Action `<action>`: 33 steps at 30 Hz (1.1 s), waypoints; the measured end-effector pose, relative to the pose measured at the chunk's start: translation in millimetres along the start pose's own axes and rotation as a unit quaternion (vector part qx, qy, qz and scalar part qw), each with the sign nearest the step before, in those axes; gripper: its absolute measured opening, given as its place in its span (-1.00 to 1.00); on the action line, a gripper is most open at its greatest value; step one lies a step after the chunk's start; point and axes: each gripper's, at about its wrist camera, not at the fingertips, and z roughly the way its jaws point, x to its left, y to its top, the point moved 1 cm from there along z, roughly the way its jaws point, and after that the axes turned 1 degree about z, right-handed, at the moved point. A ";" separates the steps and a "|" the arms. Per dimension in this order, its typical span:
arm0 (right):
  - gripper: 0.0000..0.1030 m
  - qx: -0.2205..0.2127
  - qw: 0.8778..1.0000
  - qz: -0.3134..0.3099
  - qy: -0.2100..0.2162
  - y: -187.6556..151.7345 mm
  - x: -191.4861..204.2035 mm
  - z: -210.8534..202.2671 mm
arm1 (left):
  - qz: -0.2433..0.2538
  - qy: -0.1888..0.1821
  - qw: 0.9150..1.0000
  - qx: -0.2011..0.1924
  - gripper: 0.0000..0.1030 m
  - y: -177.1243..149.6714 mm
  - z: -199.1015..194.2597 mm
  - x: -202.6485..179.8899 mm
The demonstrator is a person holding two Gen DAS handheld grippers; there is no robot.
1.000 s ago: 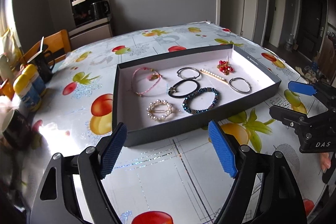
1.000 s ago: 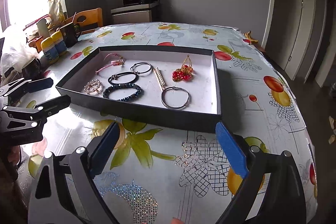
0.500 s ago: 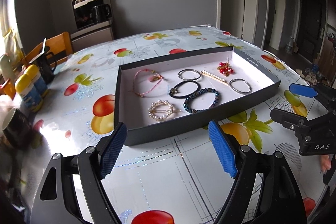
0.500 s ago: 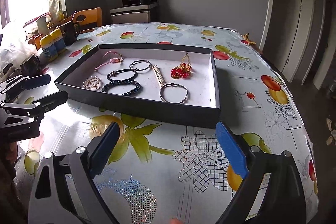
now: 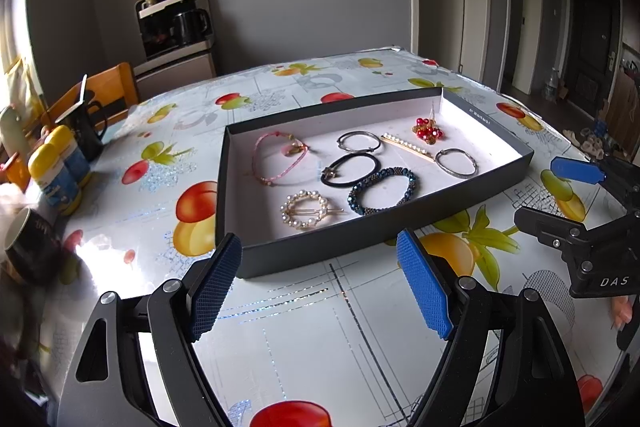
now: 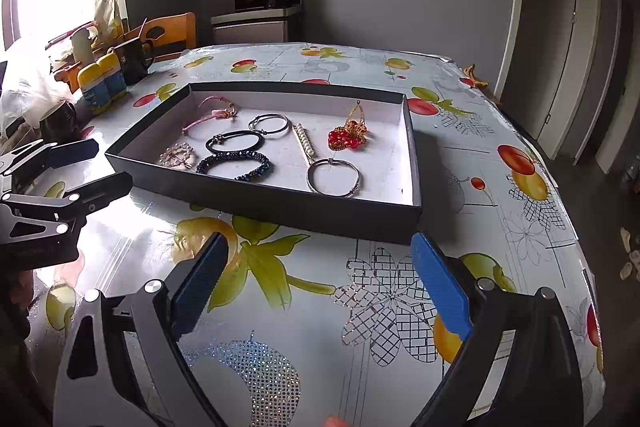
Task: Organize jewelry
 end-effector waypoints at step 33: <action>0.77 0.005 1.000 -0.003 0.000 -1.2 -1.8 1.5 | 0.004 0.000 1.000 0.002 0.59 -2.6 2.8 -2.1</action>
